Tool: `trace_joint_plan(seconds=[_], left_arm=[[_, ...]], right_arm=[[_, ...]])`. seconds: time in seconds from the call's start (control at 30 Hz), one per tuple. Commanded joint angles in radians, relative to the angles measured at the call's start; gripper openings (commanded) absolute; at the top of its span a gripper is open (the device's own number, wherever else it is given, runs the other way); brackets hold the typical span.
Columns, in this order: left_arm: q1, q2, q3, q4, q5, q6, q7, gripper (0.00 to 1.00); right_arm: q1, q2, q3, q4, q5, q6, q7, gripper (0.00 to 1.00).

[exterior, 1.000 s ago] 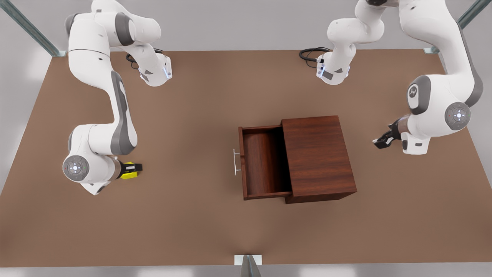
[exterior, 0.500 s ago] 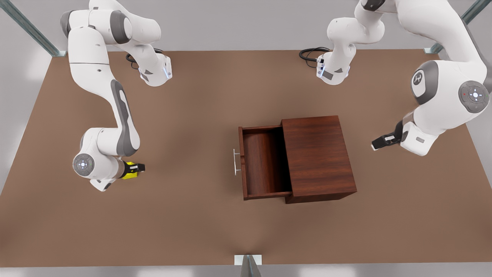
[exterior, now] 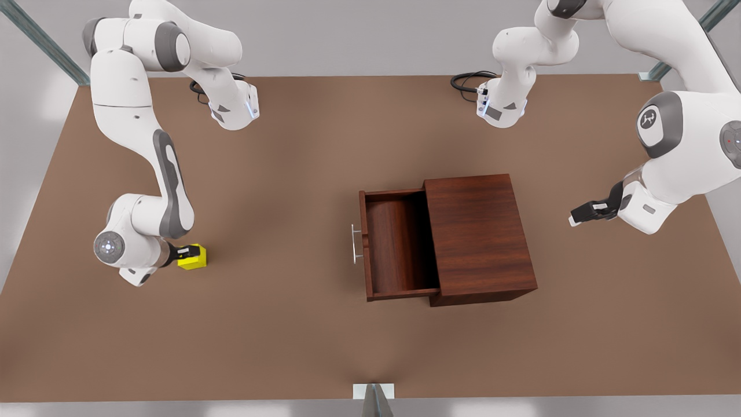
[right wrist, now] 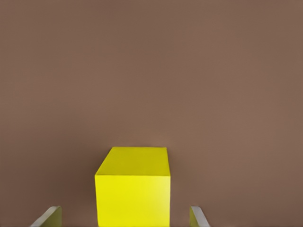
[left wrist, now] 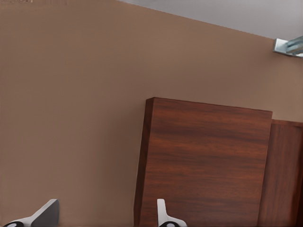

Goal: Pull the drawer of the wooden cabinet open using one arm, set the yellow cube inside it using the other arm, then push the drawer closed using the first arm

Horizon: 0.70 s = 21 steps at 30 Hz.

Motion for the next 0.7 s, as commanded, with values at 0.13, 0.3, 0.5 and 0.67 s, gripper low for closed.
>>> trace_joint_plan(seconds=[0.13, 0.3, 0.5, 0.67], left_arm=[[-0.002, -0.001, -0.001, 0.000, 0.004, 0.001, 0.116, 1.00], [-0.003, -0.001, -0.002, 0.000, 0.005, 0.001, 0.116, 1.00], [-0.005, -0.001, -0.004, 0.000, 0.008, 0.001, 0.115, 1.00], [-0.013, 0.000, -0.005, -0.001, 0.012, 0.003, 0.112, 1.00]], right_arm=[[-0.003, -0.014, 0.001, -0.085, 0.027, 0.145, -0.076, 1.00], [-0.004, 0.001, -0.002, -0.087, 0.022, 0.185, -0.092, 1.00], [0.000, 0.032, -0.002, -0.088, 0.018, 0.196, -0.095, 1.00], [-0.001, 0.049, -0.002, -0.091, 0.019, 0.196, -0.102, 1.00]])
